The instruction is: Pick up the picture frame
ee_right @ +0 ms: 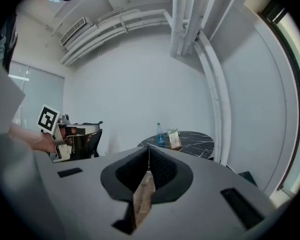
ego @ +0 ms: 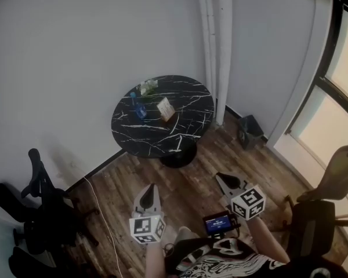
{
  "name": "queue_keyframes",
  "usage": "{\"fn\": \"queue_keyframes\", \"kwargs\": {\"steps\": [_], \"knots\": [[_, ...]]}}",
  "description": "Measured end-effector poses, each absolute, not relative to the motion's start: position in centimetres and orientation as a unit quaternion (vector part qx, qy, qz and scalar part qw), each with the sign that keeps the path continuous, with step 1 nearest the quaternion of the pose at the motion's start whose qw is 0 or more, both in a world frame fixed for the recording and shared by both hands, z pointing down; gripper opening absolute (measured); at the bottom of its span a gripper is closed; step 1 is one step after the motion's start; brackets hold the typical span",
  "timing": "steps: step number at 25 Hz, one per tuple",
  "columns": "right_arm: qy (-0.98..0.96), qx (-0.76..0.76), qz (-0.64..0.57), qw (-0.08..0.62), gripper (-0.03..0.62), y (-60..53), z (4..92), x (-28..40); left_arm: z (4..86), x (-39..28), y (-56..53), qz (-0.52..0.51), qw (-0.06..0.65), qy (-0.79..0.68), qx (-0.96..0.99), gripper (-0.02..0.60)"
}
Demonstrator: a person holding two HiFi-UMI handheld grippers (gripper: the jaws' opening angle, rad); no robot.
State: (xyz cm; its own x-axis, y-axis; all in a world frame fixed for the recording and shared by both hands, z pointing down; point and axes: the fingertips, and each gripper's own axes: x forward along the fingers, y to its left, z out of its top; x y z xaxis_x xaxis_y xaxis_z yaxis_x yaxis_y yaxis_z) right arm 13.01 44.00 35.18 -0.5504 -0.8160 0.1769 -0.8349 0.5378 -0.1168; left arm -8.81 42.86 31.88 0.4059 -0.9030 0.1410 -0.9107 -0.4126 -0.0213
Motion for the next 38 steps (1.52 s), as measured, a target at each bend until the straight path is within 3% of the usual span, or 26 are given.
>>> {"fn": "queue_keyframes", "kwargs": {"steps": [9,15,22,26,38], "knots": [[-0.884,0.453,0.098,0.066,0.018,37.1,37.4,12.8,34.3,-7.8,35.7,0.074,0.034,-0.533,0.842,0.012],[-0.887,0.439,0.082,0.114,0.018,26.3,39.9,10.6,35.5,-10.2,23.8,0.034,0.025,-0.571,0.82,0.012],[-0.869,0.477,0.096,0.086,0.018,11.4,38.5,10.3,34.8,-11.6,9.3,0.029,0.017,-0.553,0.833,0.012],[-0.864,0.483,0.086,0.114,0.018,6.0,38.6,9.7,35.8,-12.4,3.2,0.029,0.035,-0.546,0.837,0.012],[-0.845,0.505,0.09,0.152,0.018,0.7,40.5,9.3,39.4,-12.2,-3.6,0.045,0.081,-0.514,0.853,0.014]]}}
